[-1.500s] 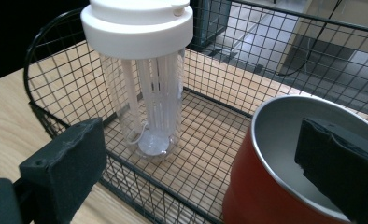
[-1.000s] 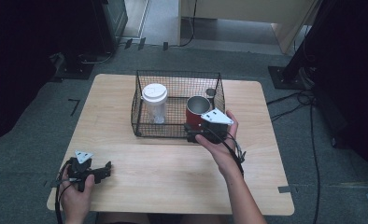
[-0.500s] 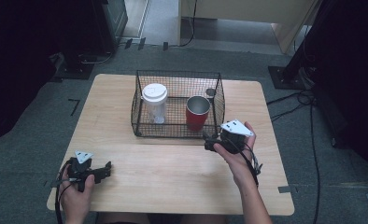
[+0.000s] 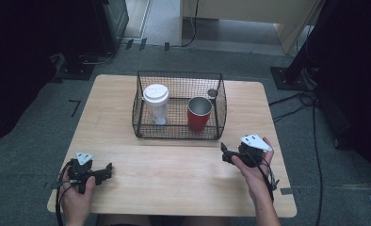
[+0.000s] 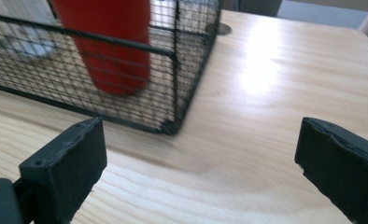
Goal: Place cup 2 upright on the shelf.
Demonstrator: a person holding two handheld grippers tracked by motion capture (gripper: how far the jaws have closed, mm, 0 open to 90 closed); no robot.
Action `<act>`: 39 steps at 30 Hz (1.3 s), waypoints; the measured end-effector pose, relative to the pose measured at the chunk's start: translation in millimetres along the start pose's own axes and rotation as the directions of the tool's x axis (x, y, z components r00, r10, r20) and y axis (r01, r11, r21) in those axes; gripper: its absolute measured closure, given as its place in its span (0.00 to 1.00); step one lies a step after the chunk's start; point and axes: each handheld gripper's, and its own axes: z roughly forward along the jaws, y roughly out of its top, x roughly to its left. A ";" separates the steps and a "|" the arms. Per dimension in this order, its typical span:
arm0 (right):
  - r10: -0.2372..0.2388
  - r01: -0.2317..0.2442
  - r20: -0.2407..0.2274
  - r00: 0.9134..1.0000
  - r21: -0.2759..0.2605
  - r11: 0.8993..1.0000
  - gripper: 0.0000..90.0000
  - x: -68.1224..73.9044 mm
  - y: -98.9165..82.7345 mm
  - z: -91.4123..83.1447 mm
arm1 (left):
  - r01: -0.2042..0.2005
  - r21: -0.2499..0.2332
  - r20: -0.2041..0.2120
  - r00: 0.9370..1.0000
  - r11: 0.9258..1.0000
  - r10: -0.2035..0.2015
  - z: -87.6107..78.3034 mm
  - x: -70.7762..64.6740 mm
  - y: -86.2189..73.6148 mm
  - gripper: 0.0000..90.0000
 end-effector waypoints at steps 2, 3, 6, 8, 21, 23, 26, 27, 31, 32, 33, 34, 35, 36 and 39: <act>0.010 -0.010 0.011 1.000 0.005 1.000 0.03 -5.3 -5.5 -2.1 | 0.000 0.000 0.000 1.000 1.000 0.000 0.0 0.0 0.0 0.00; 0.011 -0.012 0.017 1.000 0.008 1.000 0.03 -7.6 -8.2 -3.2 | 0.000 0.000 0.000 1.000 1.000 0.000 0.0 -0.1 0.0 0.00; 0.020 -0.021 0.029 0.999 0.016 1.000 0.03 -14.1 -16.1 -6.7 | 0.000 0.000 0.000 1.000 1.000 0.000 0.0 0.0 0.0 0.00; 0.033 -0.034 0.040 0.999 0.022 0.999 0.03 -17.4 -21.9 -8.4 | -0.002 0.002 0.000 1.000 1.000 0.002 -0.1 0.1 0.0 0.00; 0.073 -0.078 0.079 0.994 0.056 0.995 0.03 -37.9 -52.1 -19.9 | -0.007 0.001 0.005 1.000 1.000 0.007 -0.8 -1.5 -0.8 0.00; 0.074 -0.079 0.084 0.994 0.059 0.995 0.03 -41.1 -55.2 -21.5 | -0.007 0.001 0.005 1.000 1.000 0.007 -0.8 -1.5 -0.8 0.00; 0.086 -0.092 0.097 0.992 0.064 0.994 0.03 -46.4 -60.1 -24.5 | -0.007 0.001 0.005 1.000 1.000 0.007 -0.8 -1.5 -0.8 0.00; 0.091 -0.098 0.101 0.991 0.064 0.993 0.03 -48.8 -62.0 -25.8 | -0.007 0.001 0.005 1.000 1.000 0.007 -0.8 -1.5 -0.8 0.00; 0.101 -0.110 0.118 0.988 0.067 0.992 0.03 -56.0 -67.0 -30.2 | -0.007 0.001 0.005 1.000 1.000 0.007 -0.8 -1.5 -0.8 0.00; 0.106 -0.115 0.121 0.987 0.068 0.991 0.03 -57.8 -68.2 -31.3 | -0.007 0.001 0.005 1.000 1.000 0.007 -0.8 -1.5 -0.8 0.00; 0.106 -0.115 0.127 0.986 0.069 0.991 0.03 -60.1 -69.8 -32.7 | -0.007 0.001 0.005 1.000 1.000 0.007 -0.8 -1.5 -0.8 0.00; 0.109 -0.119 0.130 0.986 0.070 0.990 0.03 -61.2 -70.7 -33.6 | -0.007 0.001 0.005 1.000 1.000 0.007 -0.8 -1.5 -0.8 0.00; 0.109 -0.119 0.134 0.985 0.072 0.990 0.03 -63.1 -72.0 -34.5 | -0.008 0.001 0.005 1.000 1.000 0.008 -0.8 -1.4 -0.8 0.00; 0.112 -0.123 0.137 0.984 0.072 0.990 0.03 -64.7 -73.4 -35.3 | -0.008 0.001 0.005 1.000 1.000 0.008 -0.8 -1.4 -0.8 0.00; 0.112 -0.125 0.151 0.982 0.078 0.989 0.03 -69.4 -77.3 -37.8 | -0.008 0.000 0.005 1.000 1.000 0.008 -0.8 -1.4 -0.8 0.00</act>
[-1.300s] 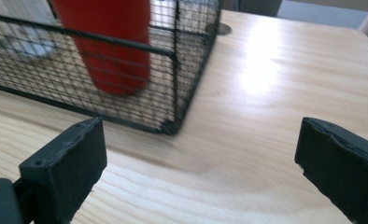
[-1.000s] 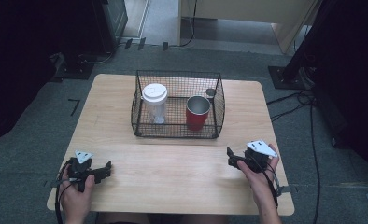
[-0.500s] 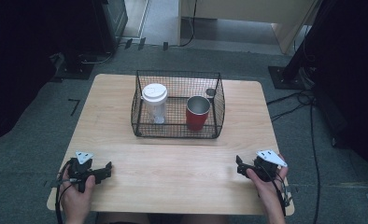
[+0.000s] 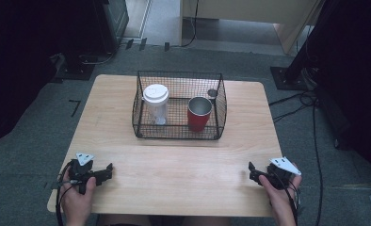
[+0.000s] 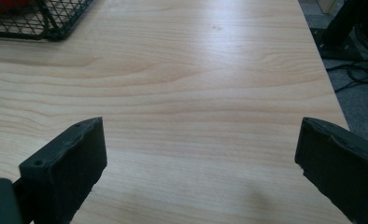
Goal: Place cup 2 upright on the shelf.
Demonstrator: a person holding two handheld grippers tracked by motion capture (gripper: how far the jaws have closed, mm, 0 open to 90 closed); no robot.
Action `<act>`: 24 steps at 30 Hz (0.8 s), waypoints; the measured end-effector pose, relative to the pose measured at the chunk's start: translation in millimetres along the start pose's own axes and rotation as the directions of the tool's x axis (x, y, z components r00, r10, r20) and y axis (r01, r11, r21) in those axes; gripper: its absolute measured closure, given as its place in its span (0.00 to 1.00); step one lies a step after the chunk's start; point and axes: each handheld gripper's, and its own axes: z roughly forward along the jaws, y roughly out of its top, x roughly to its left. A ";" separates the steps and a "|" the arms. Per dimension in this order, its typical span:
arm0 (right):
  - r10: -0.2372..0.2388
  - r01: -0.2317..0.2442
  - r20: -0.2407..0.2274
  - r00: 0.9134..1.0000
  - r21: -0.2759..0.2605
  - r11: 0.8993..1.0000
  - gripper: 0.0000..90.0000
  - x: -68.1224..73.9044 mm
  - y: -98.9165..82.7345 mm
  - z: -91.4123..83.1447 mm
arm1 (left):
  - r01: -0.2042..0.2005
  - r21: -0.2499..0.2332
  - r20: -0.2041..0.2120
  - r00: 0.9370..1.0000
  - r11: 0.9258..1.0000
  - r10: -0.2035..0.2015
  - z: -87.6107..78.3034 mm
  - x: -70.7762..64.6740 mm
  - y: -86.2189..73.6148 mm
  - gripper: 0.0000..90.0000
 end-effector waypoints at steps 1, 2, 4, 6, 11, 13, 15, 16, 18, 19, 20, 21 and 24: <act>0.002 -0.002 0.003 1.000 0.003 1.000 0.03 -1.7 -1.2 -0.5 | 0.000 0.000 0.000 1.000 1.000 0.000 0.0 0.0 0.0 0.00; 0.004 -0.004 0.011 1.000 0.006 1.000 0.03 -3.4 -2.3 -1.0 | 0.000 0.000 0.000 1.000 1.000 0.000 0.0 0.0 0.0 0.00; -0.004 0.003 0.024 1.000 0.011 1.000 0.03 -6.6 -4.6 -1.7 | 0.000 0.000 0.000 1.000 1.000 0.000 0.0 0.0 0.0 0.00; -0.009 0.008 0.037 0.999 0.019 1.000 0.03 -9.5 -6.8 -2.2 | 0.000 0.000 0.000 1.000 1.000 0.000 0.0 0.0 0.0 0.00; -0.011 0.008 0.069 0.998 0.040 0.999 0.03 -17.9 -12.6 -3.1 | -0.001 0.000 0.000 1.000 1.000 0.001 0.0 0.0 0.0 0.00; -0.010 0.006 0.074 0.997 0.048 0.999 0.03 -21.0 -14.9 -4.2 | -0.002 0.001 0.002 1.000 1.000 0.002 -0.3 -0.4 -0.2 0.00; -0.010 0.006 0.082 0.997 0.058 0.998 0.03 -24.7 -17.2 -5.6 | -0.004 0.001 0.004 1.000 1.000 0.004 -0.5 -0.9 -0.4 0.00; -0.008 0.003 0.083 0.996 0.061 0.998 0.03 -26.0 -17.7 -6.3 | -0.004 0.001 0.003 1.000 1.000 0.004 -0.5 -0.9 -0.4 0.00; -0.002 -0.003 0.088 0.996 0.060 0.998 0.03 -29.8 -19.2 -8.6 | -0.003 0.001 0.004 1.000 1.000 0.003 -0.5 -0.9 -0.4 0.00; 0.000 -0.005 0.089 0.996 0.060 0.998 0.03 -31.3 -19.8 -9.3 | -0.003 0.001 0.004 1.000 1.000 0.003 -0.5 -1.0 -0.4 0.00; 0.001 -0.006 0.086 0.996 0.060 0.998 0.03 -32.3 -20.2 -9.8 | -0.003 0.000 0.003 1.000 1.000 0.003 -0.5 -1.0 -0.5 0.00; 0.002 -0.007 0.082 0.997 0.062 0.998 0.04 -33.3 -20.7 -10.8 | -0.003 0.001 0.003 1.000 1.000 0.003 -0.5 -0.9 -0.4 0.00; -0.009 0.004 0.083 0.996 0.059 0.998 0.07 -33.9 -22.1 -12.7 | -0.003 0.000 0.003 1.000 1.000 0.003 -0.5 -0.9 -0.5 0.00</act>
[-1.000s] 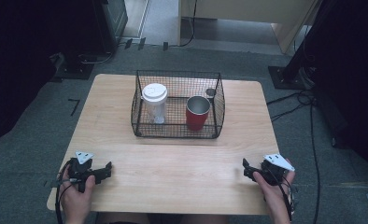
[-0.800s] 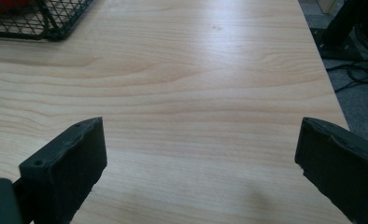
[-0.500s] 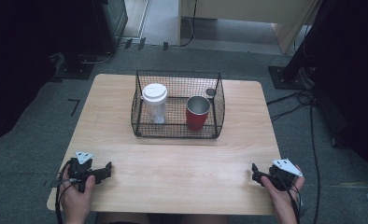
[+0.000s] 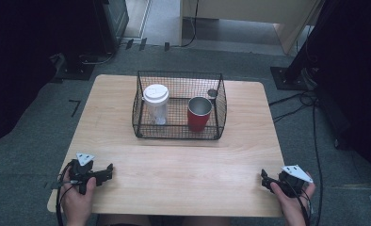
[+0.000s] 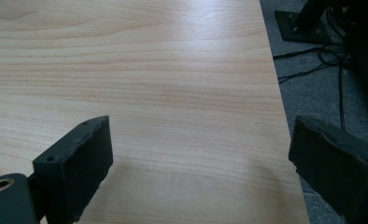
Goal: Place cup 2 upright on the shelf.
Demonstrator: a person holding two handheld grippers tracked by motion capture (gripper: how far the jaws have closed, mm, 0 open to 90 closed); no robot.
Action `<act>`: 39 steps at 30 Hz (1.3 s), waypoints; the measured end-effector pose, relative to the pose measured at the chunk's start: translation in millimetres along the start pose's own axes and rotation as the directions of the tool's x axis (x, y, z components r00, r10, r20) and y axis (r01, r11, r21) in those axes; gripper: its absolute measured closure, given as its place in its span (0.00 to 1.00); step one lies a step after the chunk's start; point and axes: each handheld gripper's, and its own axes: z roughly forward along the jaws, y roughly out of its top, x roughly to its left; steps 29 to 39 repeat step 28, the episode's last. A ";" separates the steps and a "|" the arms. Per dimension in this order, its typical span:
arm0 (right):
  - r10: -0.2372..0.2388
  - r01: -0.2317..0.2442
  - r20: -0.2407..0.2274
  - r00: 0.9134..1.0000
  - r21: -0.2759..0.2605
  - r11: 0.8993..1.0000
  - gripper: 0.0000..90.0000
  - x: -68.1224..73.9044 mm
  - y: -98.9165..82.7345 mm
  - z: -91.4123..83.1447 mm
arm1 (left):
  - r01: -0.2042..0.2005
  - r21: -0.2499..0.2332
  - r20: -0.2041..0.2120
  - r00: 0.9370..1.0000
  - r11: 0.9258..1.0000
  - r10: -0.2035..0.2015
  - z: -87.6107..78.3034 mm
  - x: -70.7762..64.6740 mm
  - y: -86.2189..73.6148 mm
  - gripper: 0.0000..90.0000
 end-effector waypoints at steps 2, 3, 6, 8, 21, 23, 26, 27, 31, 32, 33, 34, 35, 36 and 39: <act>-0.017 0.017 0.005 1.000 0.009 1.000 0.07 0.8 -0.5 -0.2 | 0.001 0.000 0.000 1.000 1.000 -0.001 0.0 -0.1 0.0 0.00; -0.022 0.022 0.009 1.000 0.013 1.000 0.07 1.3 -0.6 0.1 | 0.001 0.000 0.000 1.000 1.000 -0.001 0.0 -0.1 0.0 0.00; -0.045 0.045 0.003 0.999 0.037 0.998 0.07 2.8 -0.6 1.4 | 0.000 0.000 0.000 1.000 1.000 0.000 0.0 0.0 0.0 0.00; -0.057 0.057 0.000 0.998 0.046 0.997 0.07 4.1 -0.5 2.0 | 0.001 -0.001 0.000 1.000 1.000 -0.001 0.1 0.0 -0.1 0.00; -0.013 0.021 -0.094 0.995 0.082 0.996 0.07 6.0 0.3 4.2 | -0.001 0.000 0.002 1.000 1.000 0.001 0.0 -0.1 0.0 0.00; -0.013 0.021 -0.095 0.995 0.082 0.996 0.07 6.0 0.3 4.3 | -0.001 0.000 0.002 1.000 1.000 0.001 0.0 -0.2 0.0 0.00; -0.013 0.021 -0.094 0.995 0.082 0.996 0.07 6.0 0.3 4.3 | -0.001 -0.001 0.002 1.000 1.000 0.001 0.1 -0.2 0.0 0.00; -0.013 0.021 -0.094 0.995 0.082 0.996 0.07 6.0 0.3 4.3 | -0.001 -0.001 0.002 1.000 1.000 0.001 0.1 -0.2 0.0 0.00; -0.013 0.020 -0.094 0.995 0.082 0.996 0.07 6.1 0.3 4.3 | -0.002 -0.001 0.003 1.000 1.000 0.002 0.1 -0.2 0.0 0.00; -0.013 0.020 -0.094 0.995 0.082 0.996 0.07 6.1 0.3 4.3 | -0.002 -0.001 0.003 1.000 1.000 0.002 0.1 -0.2 0.0 0.00; -0.013 0.020 -0.094 0.995 0.082 0.996 0.07 6.1 0.3 4.3 | -0.002 -0.001 0.003 1.000 1.000 0.002 0.1 -0.2 0.0 0.00; -0.013 0.020 -0.094 0.995 0.082 0.996 0.07 6.1 0.3 4.3 | -0.002 -0.001 0.003 1.000 1.000 0.002 0.1 -0.2 0.0 0.00; -0.013 0.020 -0.094 0.995 0.082 0.996 0.07 6.1 0.3 4.3 | -0.002 -0.001 0.003 1.000 1.000 0.002 0.1 -0.2 0.0 0.00; -0.013 0.020 -0.094 0.995 0.082 0.996 0.07 6.1 0.3 4.3 | -0.002 -0.001 0.003 1.000 1.000 0.002 0.1 -0.2 0.0 0.00; -0.013 0.020 -0.094 0.995 0.082 0.996 0.07 6.1 0.3 4.3 | -0.002 -0.001 0.003 1.000 1.000 0.002 0.1 -0.2 0.0 0.00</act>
